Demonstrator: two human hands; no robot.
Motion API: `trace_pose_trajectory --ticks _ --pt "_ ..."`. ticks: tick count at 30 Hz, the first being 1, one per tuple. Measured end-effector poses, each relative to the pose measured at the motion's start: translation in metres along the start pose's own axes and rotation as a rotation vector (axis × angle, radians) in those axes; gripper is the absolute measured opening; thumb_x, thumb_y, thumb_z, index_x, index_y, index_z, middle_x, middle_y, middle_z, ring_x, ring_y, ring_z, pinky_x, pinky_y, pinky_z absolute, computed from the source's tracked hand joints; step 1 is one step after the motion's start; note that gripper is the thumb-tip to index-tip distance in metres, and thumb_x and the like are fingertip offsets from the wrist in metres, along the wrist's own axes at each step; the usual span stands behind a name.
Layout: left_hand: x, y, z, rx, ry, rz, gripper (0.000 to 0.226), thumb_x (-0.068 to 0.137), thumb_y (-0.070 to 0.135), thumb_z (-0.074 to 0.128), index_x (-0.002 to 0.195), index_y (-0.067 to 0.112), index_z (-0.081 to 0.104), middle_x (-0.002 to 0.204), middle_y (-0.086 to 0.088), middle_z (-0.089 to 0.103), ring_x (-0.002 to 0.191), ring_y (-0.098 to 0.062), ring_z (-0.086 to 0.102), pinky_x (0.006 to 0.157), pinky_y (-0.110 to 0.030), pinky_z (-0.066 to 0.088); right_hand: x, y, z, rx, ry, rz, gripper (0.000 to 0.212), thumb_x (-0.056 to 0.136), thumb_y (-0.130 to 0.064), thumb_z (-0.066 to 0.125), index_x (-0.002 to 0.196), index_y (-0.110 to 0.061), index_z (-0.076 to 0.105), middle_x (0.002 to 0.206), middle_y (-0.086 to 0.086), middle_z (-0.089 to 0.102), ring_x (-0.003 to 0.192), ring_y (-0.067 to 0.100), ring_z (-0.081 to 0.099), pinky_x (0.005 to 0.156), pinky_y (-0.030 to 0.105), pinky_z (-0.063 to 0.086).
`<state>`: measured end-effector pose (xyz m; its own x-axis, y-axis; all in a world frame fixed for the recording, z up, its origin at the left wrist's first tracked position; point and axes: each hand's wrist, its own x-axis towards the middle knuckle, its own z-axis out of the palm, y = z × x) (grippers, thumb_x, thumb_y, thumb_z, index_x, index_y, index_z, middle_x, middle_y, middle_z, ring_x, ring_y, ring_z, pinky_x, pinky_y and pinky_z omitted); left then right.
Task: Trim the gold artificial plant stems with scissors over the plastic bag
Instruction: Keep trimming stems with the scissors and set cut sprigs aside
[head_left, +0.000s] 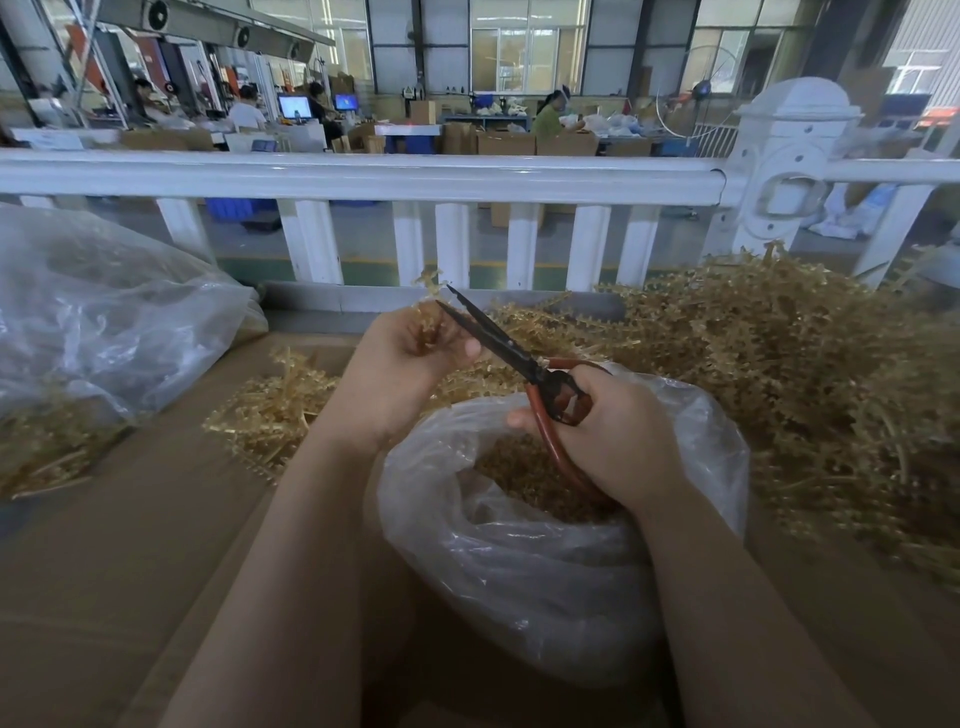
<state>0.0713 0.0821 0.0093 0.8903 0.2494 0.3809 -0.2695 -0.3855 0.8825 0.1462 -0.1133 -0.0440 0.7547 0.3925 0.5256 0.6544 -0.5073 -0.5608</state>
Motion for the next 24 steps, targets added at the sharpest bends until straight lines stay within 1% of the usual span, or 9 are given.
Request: trace_pose_trajectory --ticks 2,4,5,7,9,15,18,19,24 --pt "0.0001 0.0002 -0.0003 -0.004 -0.001 -0.005 0.012 0.091 0.009 0.069 0.100 0.014 0.074 0.096 0.002 0.076 0.094 -0.009 0.070 0.091 -0.024 0.052 -0.0001 0.0003 -0.0005 -0.042 -0.008 -0.009 0.042 0.067 -0.089 0.057 0.078 -0.050 0.049 0.073 -0.032 0.059 0.080 -0.013 0.056 0.053 0.010 0.032" --pt "-0.0004 0.0008 -0.0001 0.014 -0.016 -0.006 0.012 0.090 0.010 0.070 0.099 0.016 0.075 0.097 0.004 0.076 0.094 -0.008 0.070 0.084 -0.017 0.051 -0.0001 -0.0003 -0.0007 -0.061 -0.011 -0.020 0.044 0.068 -0.090 0.055 0.080 -0.048 0.049 0.069 -0.026 0.057 0.072 -0.009 0.056 0.055 0.011 0.031" --pt "-0.0006 0.0009 0.0003 0.035 -0.024 -0.010 0.011 0.090 0.011 0.071 0.097 0.018 0.075 0.097 0.005 0.076 0.094 -0.007 0.069 0.082 -0.017 0.051 0.0000 -0.0007 -0.0008 -0.063 -0.016 -0.025 0.046 0.069 -0.089 0.055 0.084 -0.046 0.051 0.070 -0.026 0.056 0.071 -0.010 0.055 0.056 0.012 0.032" --pt "-0.0004 0.0009 0.0010 0.072 -0.039 -0.023 0.009 0.090 0.014 0.071 0.094 0.020 0.075 0.096 0.006 0.076 0.093 -0.008 0.069 0.085 -0.025 0.050 0.0003 -0.0009 -0.0010 -0.064 -0.024 -0.031 0.048 0.071 -0.087 0.057 0.090 -0.042 0.055 0.073 -0.024 0.057 0.072 -0.009 0.054 0.057 0.013 0.035" --pt "0.0004 0.0012 0.0022 0.097 -0.054 -0.028 0.009 0.089 0.015 0.072 0.092 0.023 0.075 0.096 0.004 0.076 0.094 -0.009 0.070 0.090 -0.033 0.050 0.0006 -0.0005 -0.0014 -0.068 -0.018 -0.029 0.050 0.071 -0.085 0.059 0.089 -0.038 0.057 0.073 -0.022 0.058 0.071 -0.008 0.055 0.057 0.014 0.036" --pt "0.0004 0.0009 0.0040 0.096 -0.085 -0.017 0.009 0.089 0.015 0.072 0.092 0.021 0.076 0.095 0.002 0.076 0.093 -0.012 0.070 0.095 -0.038 0.051 -0.0010 -0.0028 -0.0023 -0.074 0.022 -0.043 0.053 0.070 -0.085 0.059 0.089 -0.036 0.061 0.067 -0.022 0.056 0.069 -0.009 0.055 0.056 0.009 0.035" --pt "0.0004 -0.0013 0.0047 0.081 -0.074 -0.021 0.007 0.089 0.015 0.072 0.096 0.015 0.074 0.097 -0.006 0.074 0.095 -0.019 0.070 0.099 -0.044 0.050 -0.0008 -0.0026 -0.0014 -0.046 0.012 -0.039 0.051 0.070 -0.086 0.059 0.091 -0.039 0.061 0.068 -0.024 0.057 0.073 -0.009 0.056 0.057 0.007 0.036" --pt "0.0004 -0.0019 0.0049 0.074 -0.071 -0.022 0.008 0.089 0.015 0.072 0.096 0.014 0.074 0.098 -0.008 0.074 0.096 -0.021 0.069 0.099 -0.045 0.050 -0.0006 -0.0024 -0.0010 -0.031 0.005 -0.038 0.051 0.069 -0.086 0.059 0.091 -0.040 0.060 0.069 -0.024 0.057 0.073 -0.009 0.057 0.058 0.008 0.036" --pt "0.0011 -0.0039 0.0051 0.058 -0.085 -0.016 0.007 0.090 0.015 0.071 0.096 0.014 0.074 0.095 -0.002 0.075 0.096 -0.018 0.070 0.099 -0.043 0.050 0.0005 -0.0021 0.0004 0.040 0.004 -0.018 0.054 0.063 -0.095 0.051 0.086 -0.046 0.057 0.069 -0.025 0.059 0.071 -0.005 0.058 0.062 0.018 0.045"
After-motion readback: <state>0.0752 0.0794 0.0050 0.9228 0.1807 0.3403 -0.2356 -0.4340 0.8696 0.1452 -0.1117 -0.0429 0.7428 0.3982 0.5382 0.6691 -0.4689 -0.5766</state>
